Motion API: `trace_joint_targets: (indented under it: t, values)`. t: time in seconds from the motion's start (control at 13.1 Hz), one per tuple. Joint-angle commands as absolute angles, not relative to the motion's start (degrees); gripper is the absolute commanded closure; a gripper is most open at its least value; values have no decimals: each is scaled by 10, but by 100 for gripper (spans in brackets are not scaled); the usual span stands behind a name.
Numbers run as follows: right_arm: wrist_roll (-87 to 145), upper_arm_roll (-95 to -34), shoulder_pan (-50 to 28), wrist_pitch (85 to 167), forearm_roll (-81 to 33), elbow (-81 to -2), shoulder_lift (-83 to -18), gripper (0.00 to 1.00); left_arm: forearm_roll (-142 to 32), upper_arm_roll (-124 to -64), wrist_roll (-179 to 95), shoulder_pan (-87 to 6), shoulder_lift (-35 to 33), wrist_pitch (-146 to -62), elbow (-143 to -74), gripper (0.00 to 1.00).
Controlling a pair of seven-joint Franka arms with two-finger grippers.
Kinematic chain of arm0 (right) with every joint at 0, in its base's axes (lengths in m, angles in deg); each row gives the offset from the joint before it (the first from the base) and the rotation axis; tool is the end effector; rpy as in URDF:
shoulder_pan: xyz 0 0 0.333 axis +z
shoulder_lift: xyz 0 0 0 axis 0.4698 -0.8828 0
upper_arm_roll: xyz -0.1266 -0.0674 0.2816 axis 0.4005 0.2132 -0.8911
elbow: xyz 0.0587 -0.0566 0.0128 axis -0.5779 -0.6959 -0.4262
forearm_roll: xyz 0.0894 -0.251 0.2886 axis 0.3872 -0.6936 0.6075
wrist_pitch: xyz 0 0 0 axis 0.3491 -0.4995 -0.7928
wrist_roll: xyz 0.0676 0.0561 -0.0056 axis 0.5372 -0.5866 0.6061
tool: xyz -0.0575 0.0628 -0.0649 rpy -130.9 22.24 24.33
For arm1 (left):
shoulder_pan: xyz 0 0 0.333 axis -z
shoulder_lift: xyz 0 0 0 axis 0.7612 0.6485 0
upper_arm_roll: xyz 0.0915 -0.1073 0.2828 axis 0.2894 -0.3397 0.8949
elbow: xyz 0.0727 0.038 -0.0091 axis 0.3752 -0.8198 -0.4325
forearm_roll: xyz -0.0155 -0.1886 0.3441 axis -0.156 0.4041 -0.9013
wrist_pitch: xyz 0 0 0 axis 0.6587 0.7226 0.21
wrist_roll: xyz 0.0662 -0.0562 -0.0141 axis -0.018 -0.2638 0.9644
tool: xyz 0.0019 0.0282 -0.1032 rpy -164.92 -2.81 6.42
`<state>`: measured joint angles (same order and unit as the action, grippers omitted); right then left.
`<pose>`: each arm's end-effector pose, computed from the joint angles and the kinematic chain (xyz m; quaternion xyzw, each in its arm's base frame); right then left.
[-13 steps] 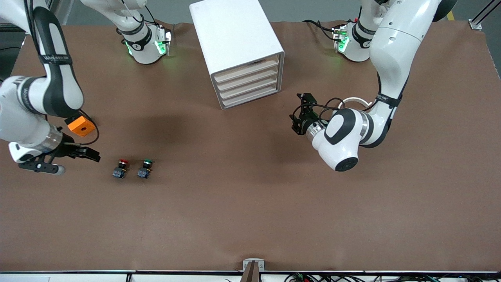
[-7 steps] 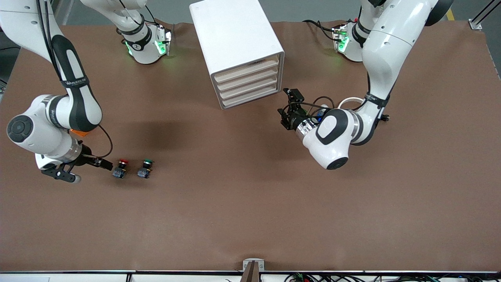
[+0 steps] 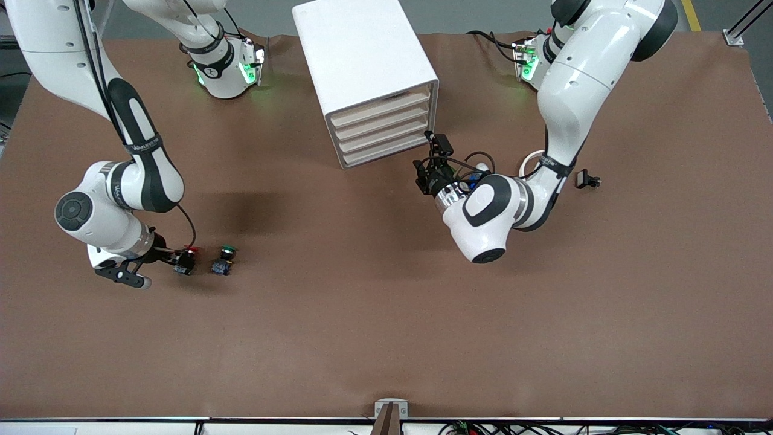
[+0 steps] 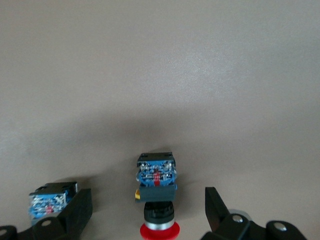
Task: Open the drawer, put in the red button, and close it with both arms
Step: 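Pull the drawer open with the left gripper while the right gripper lifts the button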
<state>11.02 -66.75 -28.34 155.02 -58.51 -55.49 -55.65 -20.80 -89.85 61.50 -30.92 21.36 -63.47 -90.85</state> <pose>0.6177 -0.0373 0.2170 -0.9875 0.1560 -0.0230 0.0020 0.5013 -0.3913 0.2175 -0.5744 -0.5548 0.5548 0.2332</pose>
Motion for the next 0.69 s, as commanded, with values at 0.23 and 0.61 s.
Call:
trace_joint_targets:
  t: [0.23, 0.61]
  values:
    - [106, -665, -285, 1566, -582, -546, -584, 0, -159, -903, 676, -301, 241, -621, -906, 0]
    - [106, -665, -289, 1566, -583, -539, -600, 0, -153, -903, 698, -288, 246, -619, -959, 0]
